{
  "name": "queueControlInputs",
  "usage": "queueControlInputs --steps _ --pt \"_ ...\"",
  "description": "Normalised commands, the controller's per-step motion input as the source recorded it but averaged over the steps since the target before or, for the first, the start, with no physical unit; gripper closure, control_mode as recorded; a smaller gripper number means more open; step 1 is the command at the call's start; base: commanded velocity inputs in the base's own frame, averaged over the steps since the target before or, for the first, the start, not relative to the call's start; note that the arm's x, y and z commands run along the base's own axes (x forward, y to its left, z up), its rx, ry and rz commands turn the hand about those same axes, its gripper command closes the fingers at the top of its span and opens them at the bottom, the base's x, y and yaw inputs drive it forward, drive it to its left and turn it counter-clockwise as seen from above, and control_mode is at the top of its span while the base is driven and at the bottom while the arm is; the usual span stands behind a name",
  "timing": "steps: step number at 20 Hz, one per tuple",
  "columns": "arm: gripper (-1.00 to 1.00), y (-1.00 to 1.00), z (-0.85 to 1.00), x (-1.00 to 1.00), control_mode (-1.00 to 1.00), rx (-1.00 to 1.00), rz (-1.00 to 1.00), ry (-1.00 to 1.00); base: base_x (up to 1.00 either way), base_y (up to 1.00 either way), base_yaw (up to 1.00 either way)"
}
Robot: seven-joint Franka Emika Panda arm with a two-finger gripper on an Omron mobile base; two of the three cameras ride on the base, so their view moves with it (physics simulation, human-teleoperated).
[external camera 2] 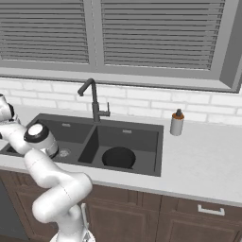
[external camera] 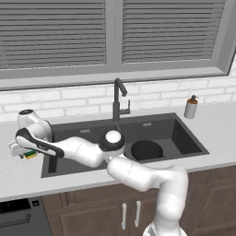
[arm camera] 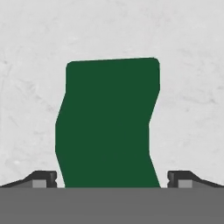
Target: Pick the pan and sponge and place them into the sink. Then turn on the water.
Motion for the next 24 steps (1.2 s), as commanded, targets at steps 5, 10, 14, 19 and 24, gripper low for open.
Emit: queueControlInputs --steps 5,10,14,19,24 --pt "1.00 0.38 -0.50 0.01 -1.00 -0.10 0.00 0.05 0.00 0.00 0.00" --pt "1.00 0.26 -0.48 0.01 -1.00 -0.06 0.00 0.06 0.00 0.00 0.00" --pt "1.00 0.03 -0.31 -0.03 -1.00 -0.03 0.00 0.00 0.00 0.00 0.00" --pt "1.00 -0.16 0.13 -0.36 -1.00 -0.01 -0.04 -0.02 0.00 0.00 0.00" --pt "1.00 -0.69 0.15 -0.19 -1.00 -0.01 -0.10 -0.03 0.00 0.00 0.00"
